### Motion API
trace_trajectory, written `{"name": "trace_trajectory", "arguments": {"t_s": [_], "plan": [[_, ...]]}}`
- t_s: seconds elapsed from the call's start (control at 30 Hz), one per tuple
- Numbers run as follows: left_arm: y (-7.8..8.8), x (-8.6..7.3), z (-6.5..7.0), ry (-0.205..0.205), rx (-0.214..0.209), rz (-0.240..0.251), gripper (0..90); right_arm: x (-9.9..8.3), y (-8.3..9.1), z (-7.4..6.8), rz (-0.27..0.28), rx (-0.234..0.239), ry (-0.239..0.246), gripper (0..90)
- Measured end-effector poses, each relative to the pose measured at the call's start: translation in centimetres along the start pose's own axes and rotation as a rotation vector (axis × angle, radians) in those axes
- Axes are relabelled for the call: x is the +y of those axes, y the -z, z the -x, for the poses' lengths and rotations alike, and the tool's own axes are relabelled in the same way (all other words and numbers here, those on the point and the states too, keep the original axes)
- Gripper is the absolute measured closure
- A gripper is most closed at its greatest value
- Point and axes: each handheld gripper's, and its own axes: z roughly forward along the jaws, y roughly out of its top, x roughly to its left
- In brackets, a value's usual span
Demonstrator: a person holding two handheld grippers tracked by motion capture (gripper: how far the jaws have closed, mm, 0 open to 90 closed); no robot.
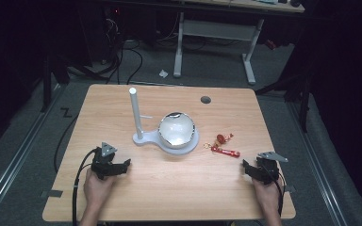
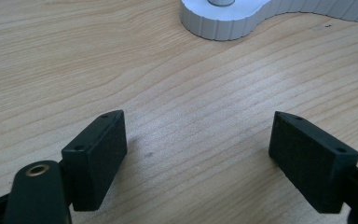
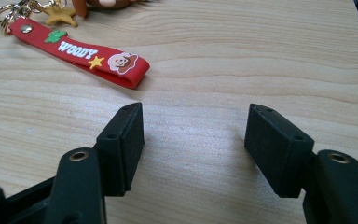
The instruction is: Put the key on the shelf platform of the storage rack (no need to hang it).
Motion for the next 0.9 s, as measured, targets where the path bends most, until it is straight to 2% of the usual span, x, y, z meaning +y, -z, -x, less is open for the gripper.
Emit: {"name": "trace_trajectory", "arguments": {"t_s": [0.33, 0.4, 0.6, 0.63, 0.9], "plan": [[0.0, 0.0, 0.0, 0.001, -0.001, -0.003, 19.4, 0.1, 0.1, -0.3, -0.001, 0.013, 0.014, 48.9], [0.0, 0.0, 0.0, 0.001, -0.001, -0.003, 19.4, 0.1, 0.1, -0.4, 0.013, 0.029, 0.011, 53.1], [0.0, 0.0, 0.0, 0.001, -0.001, -0.003, 19.4, 0.5, 0.3, -0.8, 0.025, 0.058, 0.015, 56.1], [0.0, 0.0, 0.0, 0.001, -0.001, -0.003, 19.5, 0.7, 0.5, -1.0, 0.025, 0.055, 0.039, 56.4], [0.0, 0.0, 0.0, 0.001, -0.001, -0.002, 19.4, 1.1, 0.8, -1.3, 0.030, 0.088, 0.045, 56.6]]}}
